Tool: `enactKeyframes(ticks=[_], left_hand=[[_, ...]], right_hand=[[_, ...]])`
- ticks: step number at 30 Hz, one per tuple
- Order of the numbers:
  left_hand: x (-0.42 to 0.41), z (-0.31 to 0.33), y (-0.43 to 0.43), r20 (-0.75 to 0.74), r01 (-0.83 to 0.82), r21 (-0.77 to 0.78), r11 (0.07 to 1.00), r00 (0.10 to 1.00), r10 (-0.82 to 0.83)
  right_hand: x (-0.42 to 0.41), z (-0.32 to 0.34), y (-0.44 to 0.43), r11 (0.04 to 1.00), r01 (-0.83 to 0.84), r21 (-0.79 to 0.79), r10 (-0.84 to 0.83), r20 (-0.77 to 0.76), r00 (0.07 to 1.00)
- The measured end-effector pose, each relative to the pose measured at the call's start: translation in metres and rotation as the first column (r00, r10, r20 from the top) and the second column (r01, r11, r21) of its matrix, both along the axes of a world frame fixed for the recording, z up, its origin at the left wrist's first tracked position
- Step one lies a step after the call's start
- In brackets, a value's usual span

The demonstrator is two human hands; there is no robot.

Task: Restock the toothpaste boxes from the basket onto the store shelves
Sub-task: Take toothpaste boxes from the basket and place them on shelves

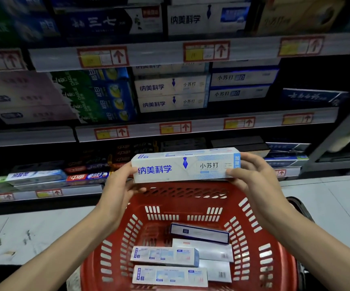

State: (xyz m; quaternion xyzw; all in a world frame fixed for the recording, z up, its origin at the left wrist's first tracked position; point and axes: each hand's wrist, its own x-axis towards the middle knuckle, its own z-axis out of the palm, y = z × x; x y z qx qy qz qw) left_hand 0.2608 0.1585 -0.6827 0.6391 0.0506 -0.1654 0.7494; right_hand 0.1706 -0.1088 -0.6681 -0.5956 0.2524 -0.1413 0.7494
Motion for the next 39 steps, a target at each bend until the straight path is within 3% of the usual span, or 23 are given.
enactKeyframes(ticks=[4,8,13,18,24,29,35,39], left_hand=[[0.008,-0.003,0.0,0.059,-0.051,0.108,0.993,0.997,0.044],[0.026,0.004,-0.006,0.161,-0.141,0.153,0.978,0.98,0.116],[0.057,0.016,-0.017,0.308,-0.181,0.231,0.956,0.946,0.105],[0.091,0.019,-0.032,0.484,-0.305,0.3,0.904,0.865,0.131],[0.127,0.025,-0.051,0.451,-0.431,0.243,0.869,0.843,0.292],[0.146,0.026,-0.062,0.375,-0.494,0.205,0.845,0.837,0.399],[0.158,0.025,-0.068,0.342,-0.506,0.221,0.834,0.841,0.419],[0.16,0.018,-0.067,0.28,-0.436,0.261,0.861,0.888,0.365]], right_hand=[[0.009,0.005,-0.002,0.998,0.016,-0.057,-0.015,0.018,1.0],[0.025,0.011,-0.005,0.972,0.035,-0.232,-0.018,0.074,0.997],[0.061,0.014,-0.012,0.836,0.075,-0.544,-0.033,0.085,0.996],[0.091,0.02,-0.021,0.762,0.122,-0.636,-0.067,0.111,0.992],[0.136,0.025,-0.025,0.737,0.132,-0.663,-0.056,0.135,0.989],[0.17,0.029,-0.029,0.761,0.076,-0.644,-0.058,0.049,0.997],[0.194,0.03,-0.027,0.799,0.068,-0.597,-0.101,-0.021,0.995],[0.196,0.013,-0.021,0.792,-0.036,-0.609,-0.087,-0.172,0.981]])
